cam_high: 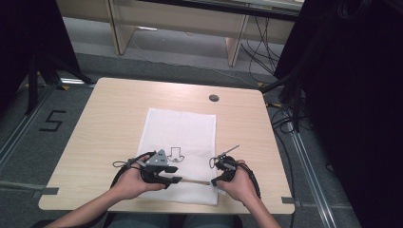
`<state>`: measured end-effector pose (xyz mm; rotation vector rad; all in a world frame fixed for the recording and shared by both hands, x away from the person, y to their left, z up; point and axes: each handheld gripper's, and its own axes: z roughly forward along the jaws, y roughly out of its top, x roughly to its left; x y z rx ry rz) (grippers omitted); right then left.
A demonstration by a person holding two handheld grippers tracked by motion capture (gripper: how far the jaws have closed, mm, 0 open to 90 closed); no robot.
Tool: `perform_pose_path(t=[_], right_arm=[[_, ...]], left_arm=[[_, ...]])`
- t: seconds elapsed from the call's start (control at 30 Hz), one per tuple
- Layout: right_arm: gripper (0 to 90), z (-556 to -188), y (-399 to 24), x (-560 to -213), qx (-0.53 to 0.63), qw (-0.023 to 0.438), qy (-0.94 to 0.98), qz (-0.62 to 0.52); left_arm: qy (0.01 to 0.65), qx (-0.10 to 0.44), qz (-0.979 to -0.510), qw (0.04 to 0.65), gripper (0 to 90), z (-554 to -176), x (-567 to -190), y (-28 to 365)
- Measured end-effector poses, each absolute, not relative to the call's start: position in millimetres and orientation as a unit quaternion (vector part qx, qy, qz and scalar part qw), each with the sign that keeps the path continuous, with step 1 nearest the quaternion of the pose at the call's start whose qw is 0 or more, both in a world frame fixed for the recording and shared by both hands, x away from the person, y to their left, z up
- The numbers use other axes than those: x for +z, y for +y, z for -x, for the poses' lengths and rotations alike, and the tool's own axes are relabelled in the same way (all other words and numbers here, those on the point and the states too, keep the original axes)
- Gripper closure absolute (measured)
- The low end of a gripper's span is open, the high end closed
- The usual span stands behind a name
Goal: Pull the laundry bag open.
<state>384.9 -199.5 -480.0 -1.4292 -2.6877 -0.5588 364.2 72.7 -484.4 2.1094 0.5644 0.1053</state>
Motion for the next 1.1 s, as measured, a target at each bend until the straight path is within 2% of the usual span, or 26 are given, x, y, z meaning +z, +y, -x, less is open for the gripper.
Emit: perform_pose_path(t=[0.37,1.1], right_arm=[[90.0,-384,-195,-479,-0.170,0.008,-0.878,0.448],[90.0,-383,-197,-480,-0.178,0.010,-0.876,0.448]], left_arm=[[0.198,0.027,-0.868,0.454,56.9,-366,-485,45],[0.150,0.038,-0.885,0.440,55.8,-364,-488,5]])
